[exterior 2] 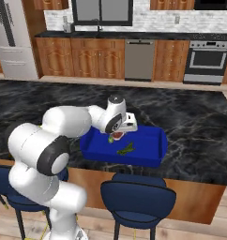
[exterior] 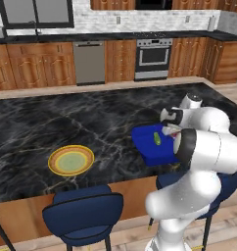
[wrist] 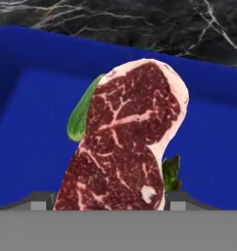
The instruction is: Create a steak meal by picking up the steak and asparagus from the tray and placing them on the plate. Leave the cucumber on the tray.
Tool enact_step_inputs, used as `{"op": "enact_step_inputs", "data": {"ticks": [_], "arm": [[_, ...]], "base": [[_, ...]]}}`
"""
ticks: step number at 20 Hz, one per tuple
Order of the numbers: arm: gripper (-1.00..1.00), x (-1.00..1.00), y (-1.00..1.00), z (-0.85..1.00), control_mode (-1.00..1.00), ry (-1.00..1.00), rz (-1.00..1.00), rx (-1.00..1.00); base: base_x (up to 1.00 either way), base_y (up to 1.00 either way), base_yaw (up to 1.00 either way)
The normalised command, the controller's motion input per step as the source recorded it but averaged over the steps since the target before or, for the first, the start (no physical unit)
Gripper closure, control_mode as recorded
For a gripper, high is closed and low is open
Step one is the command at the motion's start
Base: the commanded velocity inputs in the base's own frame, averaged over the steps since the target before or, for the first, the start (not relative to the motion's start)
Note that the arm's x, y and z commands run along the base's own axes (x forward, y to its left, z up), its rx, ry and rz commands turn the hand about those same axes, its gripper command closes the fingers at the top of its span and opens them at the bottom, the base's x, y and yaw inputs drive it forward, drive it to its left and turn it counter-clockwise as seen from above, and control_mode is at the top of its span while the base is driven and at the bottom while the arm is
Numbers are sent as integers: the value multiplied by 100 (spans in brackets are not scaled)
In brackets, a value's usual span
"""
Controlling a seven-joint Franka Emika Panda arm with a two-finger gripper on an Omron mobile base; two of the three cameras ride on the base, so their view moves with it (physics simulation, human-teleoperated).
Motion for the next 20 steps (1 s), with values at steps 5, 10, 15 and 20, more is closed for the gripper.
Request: {"op": "enact_step_inputs", "data": {"ticks": [5,10,15,20], "arm": [[100,-68,53,82,-100,-33,13,0],[100,-58,89,67,-100,-5,15,0],[100,-29,100,41,-100,17,15,0],[100,-10,100,18,-100,21,11,-4]], "base": [[0,0,0],[0,0,0],[0,0,0],[0,0,0]]}}
